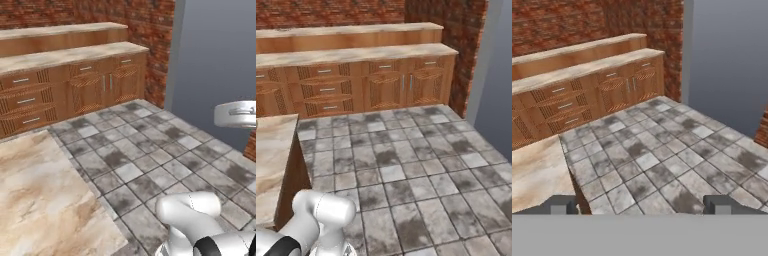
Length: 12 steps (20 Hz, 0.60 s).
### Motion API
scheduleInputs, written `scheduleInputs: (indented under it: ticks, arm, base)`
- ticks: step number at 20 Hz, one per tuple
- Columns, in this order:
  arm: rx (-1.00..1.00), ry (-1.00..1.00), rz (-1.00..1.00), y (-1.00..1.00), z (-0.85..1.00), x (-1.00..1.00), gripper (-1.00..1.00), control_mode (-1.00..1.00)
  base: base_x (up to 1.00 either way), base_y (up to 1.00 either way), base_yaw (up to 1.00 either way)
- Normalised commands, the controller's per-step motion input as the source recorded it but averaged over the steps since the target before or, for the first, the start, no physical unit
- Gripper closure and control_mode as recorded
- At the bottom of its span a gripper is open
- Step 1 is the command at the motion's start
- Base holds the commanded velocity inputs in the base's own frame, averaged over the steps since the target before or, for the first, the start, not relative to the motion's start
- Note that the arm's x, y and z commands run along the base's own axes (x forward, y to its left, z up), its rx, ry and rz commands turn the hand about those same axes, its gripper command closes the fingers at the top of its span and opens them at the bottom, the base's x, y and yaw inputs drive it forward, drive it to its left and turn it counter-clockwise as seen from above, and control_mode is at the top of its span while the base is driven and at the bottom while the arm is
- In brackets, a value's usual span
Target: Transport the steak and squash to the fridge. Place the steak on the rack containing meat and place the squash on the rack containing the vegetable, ensuring meats and vegetables are on different racks.
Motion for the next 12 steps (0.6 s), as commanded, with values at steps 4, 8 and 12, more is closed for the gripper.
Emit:
scheduleInputs:
  ticks: [4, 8, 12]
  arm:
    - [0.0, 0.0, 0.0, 0.0, 0.0, 0.0, -1.0, 1.0]
    - [0.0, 0.0, 0.0, 0.0, 0.0, 0.0, -1.0, 1.0]
    - [0.0, 0.0, 0.0, 0.0, 0.0, 0.0, -1.0, 1.0]
  base:
    - [-0.98, 0.68, 0.66]
    - [-1.0, 1.0, 0.45]
    - [-0.91, 1.0, 0.38]
